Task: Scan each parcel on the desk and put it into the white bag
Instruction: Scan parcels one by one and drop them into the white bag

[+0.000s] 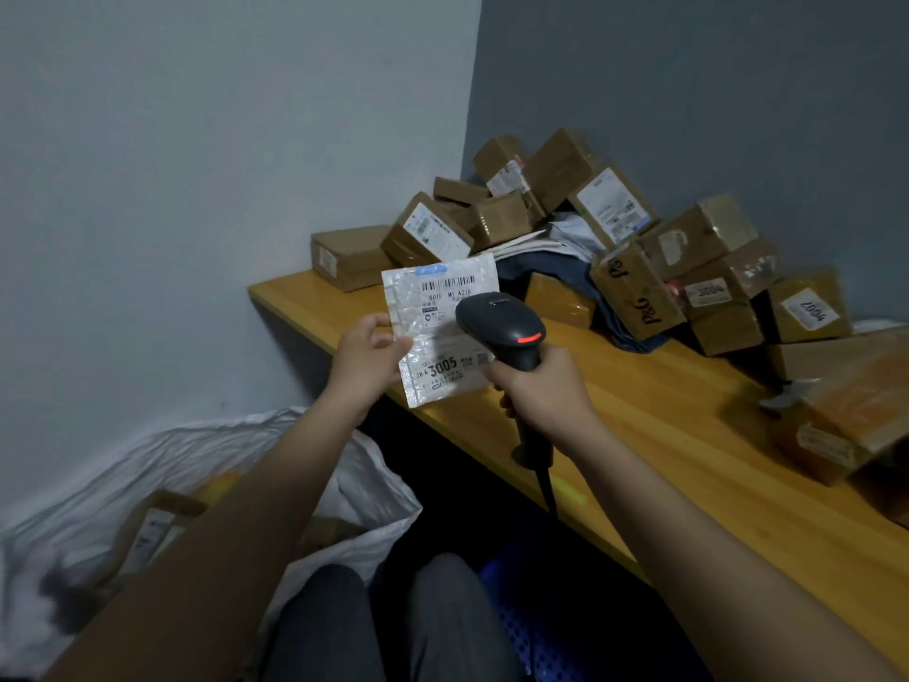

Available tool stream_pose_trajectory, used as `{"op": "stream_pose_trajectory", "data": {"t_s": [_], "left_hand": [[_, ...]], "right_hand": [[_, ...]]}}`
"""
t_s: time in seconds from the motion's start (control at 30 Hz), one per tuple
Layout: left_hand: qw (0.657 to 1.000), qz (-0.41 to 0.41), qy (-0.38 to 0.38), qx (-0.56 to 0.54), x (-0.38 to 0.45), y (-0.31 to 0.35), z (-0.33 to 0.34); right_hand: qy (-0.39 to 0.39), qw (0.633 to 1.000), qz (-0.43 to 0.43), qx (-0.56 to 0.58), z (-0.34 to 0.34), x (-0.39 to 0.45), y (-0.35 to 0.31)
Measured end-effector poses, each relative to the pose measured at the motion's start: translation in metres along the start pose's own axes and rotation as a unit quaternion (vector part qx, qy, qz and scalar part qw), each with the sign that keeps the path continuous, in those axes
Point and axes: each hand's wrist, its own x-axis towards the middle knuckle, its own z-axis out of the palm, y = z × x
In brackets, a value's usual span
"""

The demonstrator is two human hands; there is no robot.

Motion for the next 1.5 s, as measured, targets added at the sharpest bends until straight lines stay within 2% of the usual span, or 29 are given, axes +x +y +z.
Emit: {"op": "stream_pose_trajectory", "data": {"t_s": [0.17, 0.27, 0.37, 0.47, 0.6, 0.67, 0.73, 0.87, 1.0, 1.2, 1.33, 1.5], "left_hand": [[0.993, 0.011, 0.114, -0.029, -0.009, -0.02, -0.08], [0.981, -0.001, 0.194, 0.016, -0.015, -0.045, -0.135], [0.967, -0.056, 0.237, 0.082, -0.026, -0.08, -0.184], [0.958, -0.129, 0.231, 0.113, -0.036, -0.12, -0.215], [0.95, -0.254, 0.138, 0.116, -0.043, -0.174, -0.233], [0.941, -0.283, 0.075, 0.172, -0.042, -0.196, -0.237], [0.934, -0.29, 0.067, 0.197, -0.038, -0.2, -0.235], [0.95, -0.246, 0.069, 0.181, -0.023, -0.181, -0.211], [0.972, -0.152, 0.067, 0.168, -0.01, -0.145, -0.179], [0.986, -0.004, 0.043, 0.162, 0.002, -0.08, -0.113], [0.988, 0.009, 0.002, 0.153, 0.018, -0.04, -0.067], [0.982, 0.03, -0.014, 0.184, 0.05, -0.004, -0.012]], "right_hand": [[-0.063, 0.997, -0.04, -0.012, 0.061, 0.001, -0.018], [-0.115, 0.99, -0.056, -0.054, 0.106, 0.001, -0.021], [-0.171, 0.977, -0.068, -0.11, 0.146, 0.001, -0.018], [-0.213, 0.962, -0.06, -0.161, 0.176, 0.003, -0.007], [-0.242, 0.948, -0.029, -0.203, 0.198, 0.006, 0.023], [-0.243, 0.945, -0.02, -0.219, 0.198, 0.006, 0.033], [-0.241, 0.943, -0.015, -0.228, 0.192, 0.007, 0.038], [-0.207, 0.958, -0.003, -0.2, 0.172, 0.011, 0.039], [-0.161, 0.974, 0.002, -0.157, 0.144, 0.01, 0.031], [-0.086, 0.993, 0.015, -0.083, 0.089, 0.015, 0.006], [-0.044, 0.997, 0.027, -0.049, 0.044, 0.027, -0.009], [0.009, 0.999, 0.034, -0.04, -0.004, 0.053, -0.014]]}}
